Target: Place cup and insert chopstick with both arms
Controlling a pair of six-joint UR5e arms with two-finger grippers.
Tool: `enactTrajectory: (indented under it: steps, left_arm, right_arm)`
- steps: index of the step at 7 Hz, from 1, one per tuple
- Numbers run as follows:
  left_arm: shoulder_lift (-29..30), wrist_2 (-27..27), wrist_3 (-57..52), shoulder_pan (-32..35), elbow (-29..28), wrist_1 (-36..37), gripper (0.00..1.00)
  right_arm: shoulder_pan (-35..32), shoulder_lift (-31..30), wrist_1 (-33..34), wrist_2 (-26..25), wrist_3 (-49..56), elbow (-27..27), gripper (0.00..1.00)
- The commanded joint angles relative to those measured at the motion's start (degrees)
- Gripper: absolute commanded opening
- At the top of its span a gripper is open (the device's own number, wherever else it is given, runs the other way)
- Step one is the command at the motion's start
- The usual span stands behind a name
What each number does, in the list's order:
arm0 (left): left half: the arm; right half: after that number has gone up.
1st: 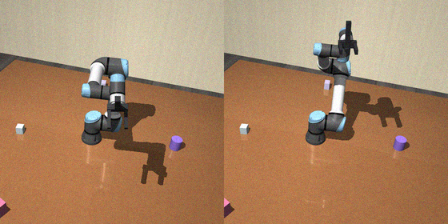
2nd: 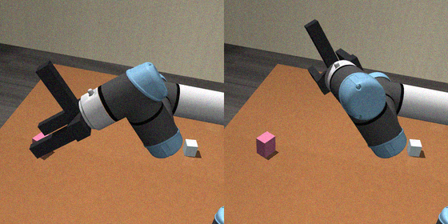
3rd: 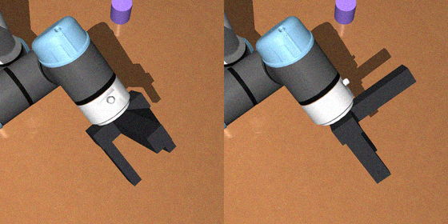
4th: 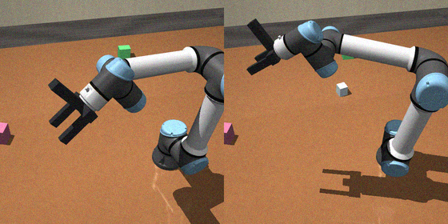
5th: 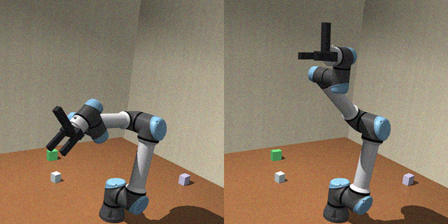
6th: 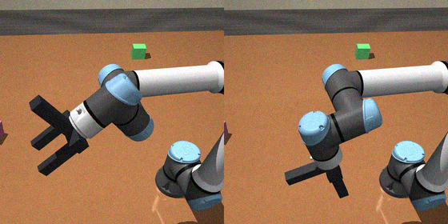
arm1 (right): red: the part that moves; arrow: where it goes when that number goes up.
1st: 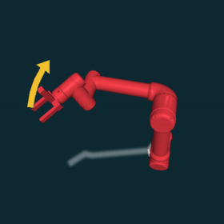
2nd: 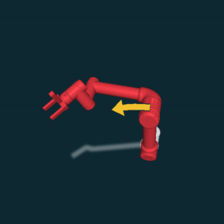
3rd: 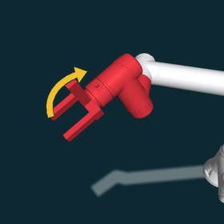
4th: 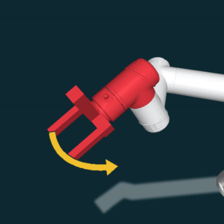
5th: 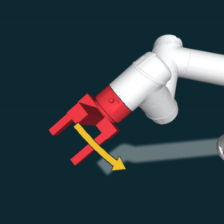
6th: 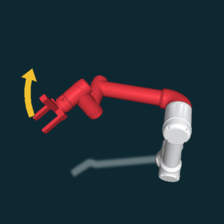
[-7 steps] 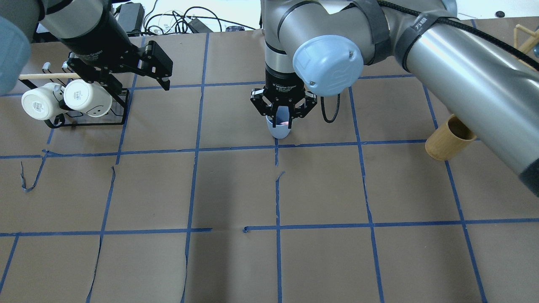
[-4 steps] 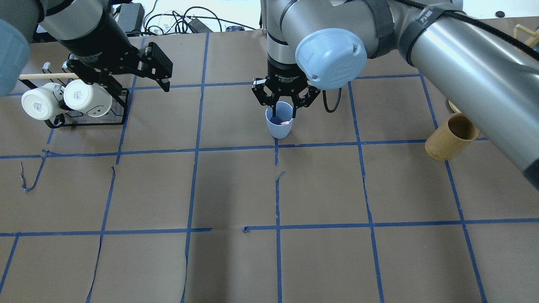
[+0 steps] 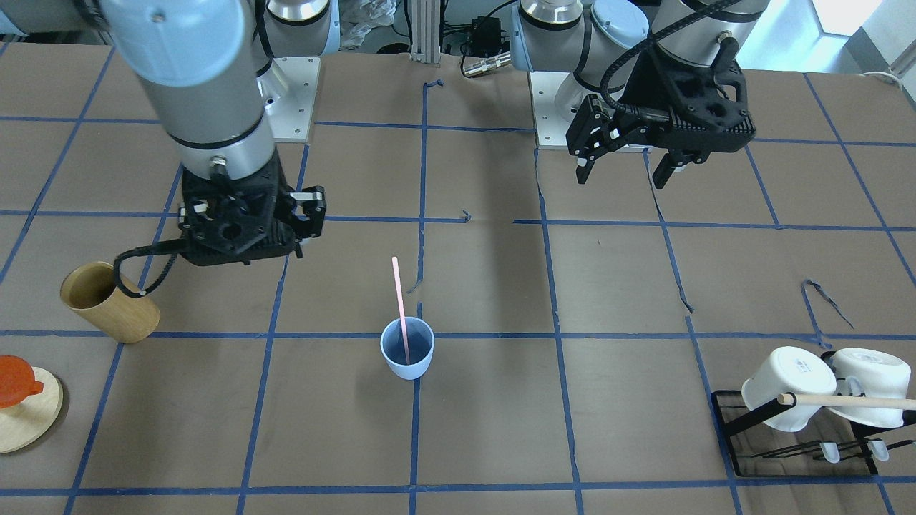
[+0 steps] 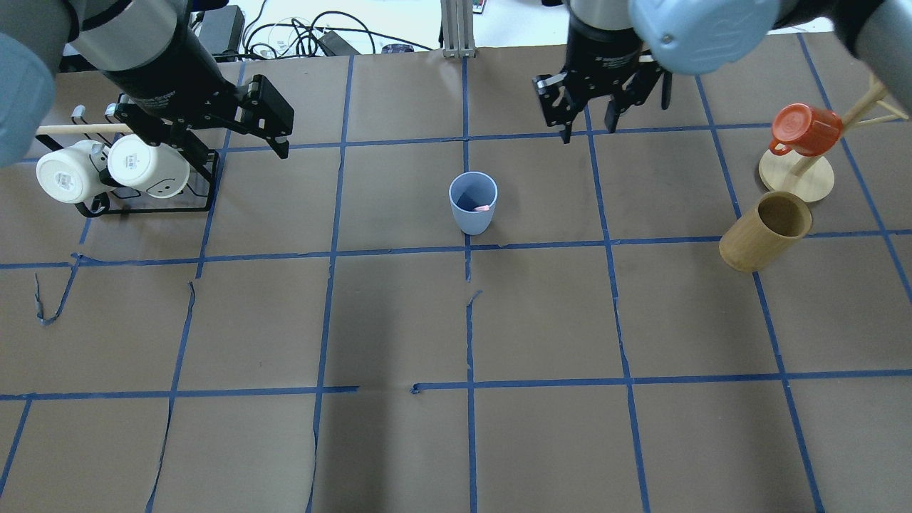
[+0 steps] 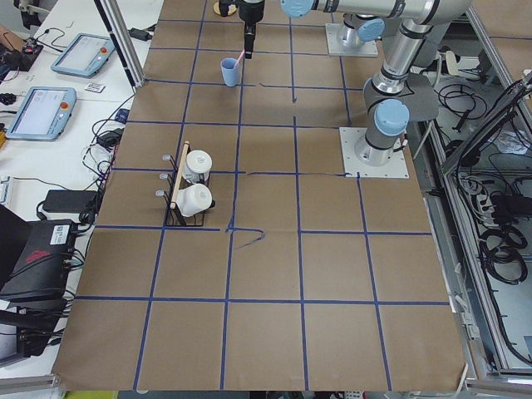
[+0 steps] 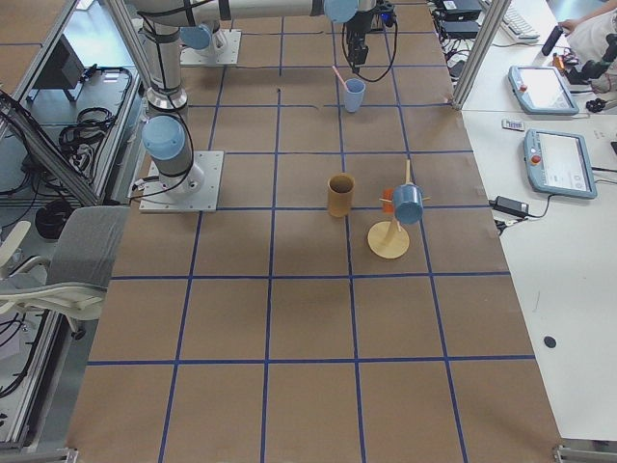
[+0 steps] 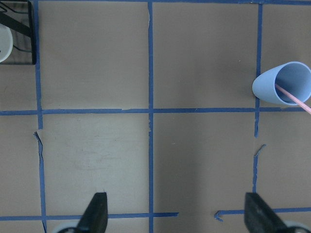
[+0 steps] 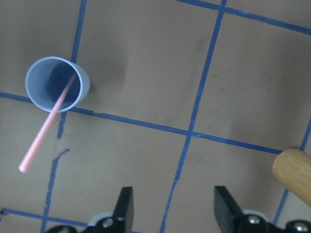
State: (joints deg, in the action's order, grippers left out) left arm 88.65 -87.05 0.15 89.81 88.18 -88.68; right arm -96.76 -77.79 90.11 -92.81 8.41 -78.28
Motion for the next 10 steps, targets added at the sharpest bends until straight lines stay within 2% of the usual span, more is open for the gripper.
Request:
enactTrajectory:
  steps: [1,3,5,6,7,9,10]
  left_arm:
    - [-0.05,-0.05,0.03,-0.16,0.06,0.00,1.00]
    - [0.04,0.21,0.03,0.01,0.14,0.09,1.00]
    - [0.04,-0.22,-0.06,0.01,-0.20,-0.08,1.00]
    - [0.30,-3.10,-0.93,0.01,-0.55,-0.35,1.00]
    - [0.65,-8.43,-1.02,0.36,-0.56,-0.70,1.00]
    - [1.09,-3.32,-0.94,-0.51,-0.82,-0.53,1.00]
    - [1.18,-3.21,-0.94,-0.60,-0.82,-0.61,1.00]
  right_arm:
    - [4.47,-7.43,-2.13,0.26,11.80,-3.26,0.87]
    - [4.74,-9.58,4.08,2.09,8.15,-6.44,1.00]
    - [5.09,-10.54,4.28,2.02,5.39,-6.89,1.00]
    - [5.96,-10.54,4.29,2.45,5.30,-7.06,1.00]
    - [6.75,-10.54,4.11,4.20,5.30,-7.41,1.00]
    - [7.20,-10.63,4.11,4.39,2.69,-7.42,1.00]
    - [7.20,-10.63,4.20,4.82,0.84,-7.50,1.00]
